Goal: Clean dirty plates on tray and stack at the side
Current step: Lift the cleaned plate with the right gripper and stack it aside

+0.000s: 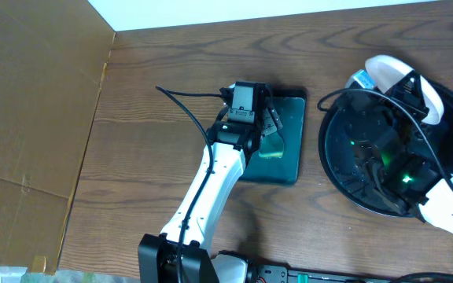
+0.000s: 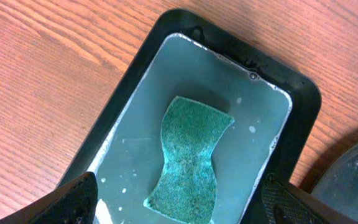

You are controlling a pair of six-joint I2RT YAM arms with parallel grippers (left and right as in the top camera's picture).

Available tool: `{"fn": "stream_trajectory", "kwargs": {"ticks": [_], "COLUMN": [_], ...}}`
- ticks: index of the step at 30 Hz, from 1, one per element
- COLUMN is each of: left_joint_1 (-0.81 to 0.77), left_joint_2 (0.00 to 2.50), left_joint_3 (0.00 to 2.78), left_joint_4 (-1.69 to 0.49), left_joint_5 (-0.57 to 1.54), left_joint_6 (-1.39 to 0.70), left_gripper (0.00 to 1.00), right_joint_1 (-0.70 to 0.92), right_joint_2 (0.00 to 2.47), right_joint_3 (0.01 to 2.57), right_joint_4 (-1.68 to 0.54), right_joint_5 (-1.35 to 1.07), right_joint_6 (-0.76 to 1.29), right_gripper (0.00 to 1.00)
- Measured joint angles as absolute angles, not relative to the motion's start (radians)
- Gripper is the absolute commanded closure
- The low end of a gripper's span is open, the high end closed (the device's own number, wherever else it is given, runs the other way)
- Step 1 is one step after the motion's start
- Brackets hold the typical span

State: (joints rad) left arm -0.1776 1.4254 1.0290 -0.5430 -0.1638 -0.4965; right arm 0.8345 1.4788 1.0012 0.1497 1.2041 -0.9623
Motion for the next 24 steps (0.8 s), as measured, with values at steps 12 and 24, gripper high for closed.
{"fn": "stream_trajectory", "kwargs": {"ticks": [12, 24], "left_joint_1": [-0.178, -0.178], "left_joint_2": [1.425, 1.425], "left_joint_3": [1.029, 1.029], "left_joint_4": [-0.543, -0.543], "left_joint_5": [-0.164, -0.164], "left_joint_6": [-0.496, -0.496], "left_gripper": [0.15, 0.15], "right_joint_1": [0.748, 0.41], "right_joint_2": [1.468, 1.461], "right_joint_3": [0.994, 0.995], "right_joint_4": [-0.126, -0.266], "right_joint_5": [1.052, 0.706], "right_joint_6": [-0.701, -0.295], "right_gripper": [0.99, 0.99]}}
